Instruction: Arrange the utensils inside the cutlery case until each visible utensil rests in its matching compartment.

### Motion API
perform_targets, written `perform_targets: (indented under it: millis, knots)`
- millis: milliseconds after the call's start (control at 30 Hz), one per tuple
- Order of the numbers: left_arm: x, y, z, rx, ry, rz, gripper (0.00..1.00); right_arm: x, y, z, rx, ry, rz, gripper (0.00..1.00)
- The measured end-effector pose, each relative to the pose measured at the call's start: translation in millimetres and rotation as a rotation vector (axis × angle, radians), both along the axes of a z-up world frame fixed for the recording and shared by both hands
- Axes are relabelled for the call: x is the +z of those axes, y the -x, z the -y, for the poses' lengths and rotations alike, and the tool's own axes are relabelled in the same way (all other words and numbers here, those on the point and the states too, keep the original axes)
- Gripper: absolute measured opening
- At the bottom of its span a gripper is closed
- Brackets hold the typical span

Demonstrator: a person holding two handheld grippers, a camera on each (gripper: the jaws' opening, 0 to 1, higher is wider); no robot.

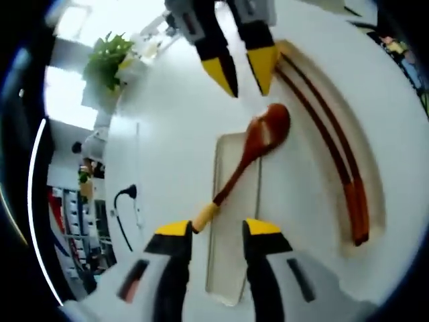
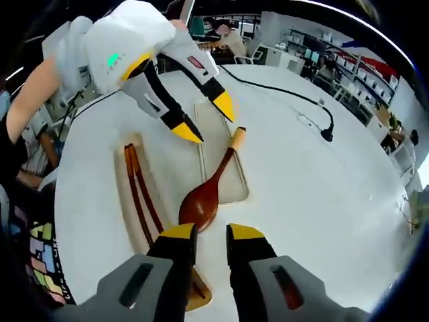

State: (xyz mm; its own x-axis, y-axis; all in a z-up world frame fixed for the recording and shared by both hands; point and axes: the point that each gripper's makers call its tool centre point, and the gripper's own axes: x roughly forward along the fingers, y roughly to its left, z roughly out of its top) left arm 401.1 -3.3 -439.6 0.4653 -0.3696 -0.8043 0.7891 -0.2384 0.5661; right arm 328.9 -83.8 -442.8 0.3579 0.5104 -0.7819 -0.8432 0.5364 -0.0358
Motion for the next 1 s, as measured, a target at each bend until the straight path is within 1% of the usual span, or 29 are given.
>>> perform_targets:
  millis: [67, 200, 233, 300, 400, 467, 533, 567, 600, 633, 667, 733, 800, 833, 933, 1000]
  knots:
    - [-4.0, -7.8, 1, -0.009, -0.031, 0.017, 0.32, -1.0, -2, -2, -0.01, -0.007, -0.002, 0.18]
    - [-15.4, -13.9, 3, -0.007, -0.07, -0.004, 0.36, -3.2, -4, -2, -0.025, -0.007, -0.007, 0.2]
    - [-15.1, -16.5, 4, -0.008, -0.078, 0.005, 0.35, -3.5, -4, -2, -0.028, -0.01, -0.011, 0.2]
    - [-15.0, -19.7, 6, 0.004, -0.075, -0.001, 0.35, -4.9, -4, -3, -0.035, -0.018, -0.018, 0.22]
    - [-16.3, -20.9, 7, 0.015, -0.088, -0.025, 0.34, -9.3, -5, -6, -0.045, -0.024, -0.023, 0.25]
    - [-18.1, -21.8, 8, 0.029, -0.104, -0.051, 0.33, -12.5, -5, -7, -0.046, -0.028, -0.025, 0.26]
    - [-19.2, -24.4, 10, 0.039, -0.107, -0.064, 0.3, -13.9, -7, -9, -0.054, -0.041, -0.026, 0.26]
    - [-20.7, -24.5, 9, 0.056, -0.107, -0.086, 0.28, -13.6, -7, -10, -0.057, -0.05, -0.027, 0.26]
    - [-23.5, -24.3, 9, 0.072, -0.105, -0.108, 0.23, -13.7, -7, -10, -0.059, -0.056, -0.029, 0.26]
    - [-24.1, -25.1, 10, 0.077, -0.108, -0.115, 0.2, -13.8, -7, -11, -0.06, -0.062, -0.029, 0.26]
    - [-25.2, -26.9, 11, 0.076, -0.109, -0.111, 0.18, -14.0, -8, -12, -0.06, -0.068, -0.03, 0.27]
    - [-25.1, -30.2, 13, 0.077, -0.108, -0.097, 0.17, -14.3, -9, -12, -0.06, -0.066, -0.026, 0.26]
    - [-24.0, -32.0, 12, 0.13, -0.096, -0.11, 0.17, -15.2, -10, -10, -0.064, -0.06, -0.024, 0.27]
    - [-23.7, -31.8, 12, 0.141, -0.093, -0.117, 0.17, -16.0, -11, -8, -0.073, -0.056, -0.024, 0.27]
    - [-23.9, -29.8, 12, 0.139, -0.098, -0.109, 0.16, -19.6, -13, -4, -0.085, -0.046, -0.021, 0.27]
    - [-24.4, -28.0, 12, 0.122, -0.118, -0.094, 0.15, -23.0, -13, 0, -0.088, -0.039, -0.02, 0.26]
